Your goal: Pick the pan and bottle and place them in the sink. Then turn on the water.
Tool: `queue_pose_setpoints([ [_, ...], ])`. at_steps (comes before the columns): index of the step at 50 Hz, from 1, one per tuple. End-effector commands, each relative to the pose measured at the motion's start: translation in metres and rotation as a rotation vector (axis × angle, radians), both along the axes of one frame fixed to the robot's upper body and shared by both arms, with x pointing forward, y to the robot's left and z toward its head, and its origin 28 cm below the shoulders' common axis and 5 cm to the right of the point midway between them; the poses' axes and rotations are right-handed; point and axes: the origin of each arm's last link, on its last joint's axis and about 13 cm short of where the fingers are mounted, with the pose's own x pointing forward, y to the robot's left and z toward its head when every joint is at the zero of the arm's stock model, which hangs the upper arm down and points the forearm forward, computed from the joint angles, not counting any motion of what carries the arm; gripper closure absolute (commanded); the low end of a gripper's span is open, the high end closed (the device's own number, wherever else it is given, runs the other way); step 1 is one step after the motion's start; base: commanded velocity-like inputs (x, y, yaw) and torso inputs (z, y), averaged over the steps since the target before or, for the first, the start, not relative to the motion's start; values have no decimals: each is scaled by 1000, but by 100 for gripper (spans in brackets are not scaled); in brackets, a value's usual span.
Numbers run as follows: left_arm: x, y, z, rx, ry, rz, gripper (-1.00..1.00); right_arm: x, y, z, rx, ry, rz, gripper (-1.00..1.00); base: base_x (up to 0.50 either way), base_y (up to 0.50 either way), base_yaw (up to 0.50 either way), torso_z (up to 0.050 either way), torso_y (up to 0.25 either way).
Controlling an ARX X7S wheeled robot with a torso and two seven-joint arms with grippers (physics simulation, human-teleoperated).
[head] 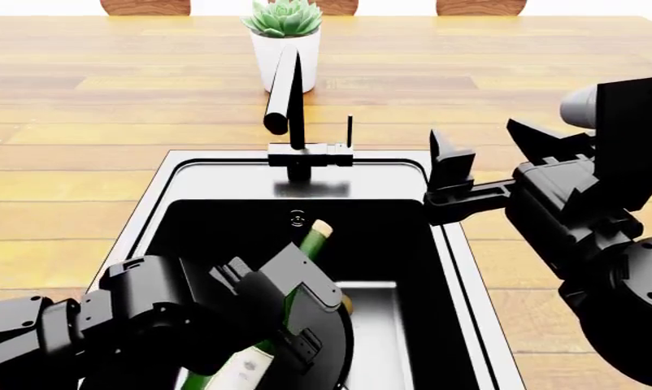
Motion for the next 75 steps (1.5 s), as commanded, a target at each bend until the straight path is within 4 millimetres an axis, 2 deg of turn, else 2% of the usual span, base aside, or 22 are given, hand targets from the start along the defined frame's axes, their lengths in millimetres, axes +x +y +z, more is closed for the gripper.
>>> queue_pose_setpoints([
  [1, -17, 1, -19, -20, 177, -12, -100, 1, 0, 0, 4, -1, 1, -100, 0, 0, 0, 0, 0],
  [12, -14, 3, -19, -29, 168, 3, -100, 1, 0, -1, 7, -1, 1, -100, 0, 0, 0, 0, 0],
  [25, -7, 12, 3, -73, 93, 43, -100, 0, 1, -1, 5, -5, 7, -100, 0, 0, 0, 0, 0],
  [40, -5, 17, 13, -88, 56, 63, -100, 0, 3, 2, 4, -9, 15, -100, 0, 0, 0, 0, 0],
  [75, -4, 17, 15, -133, 41, 70, -100, 0, 3, 0, 8, -8, 16, -100, 0, 0, 0, 0, 0],
])
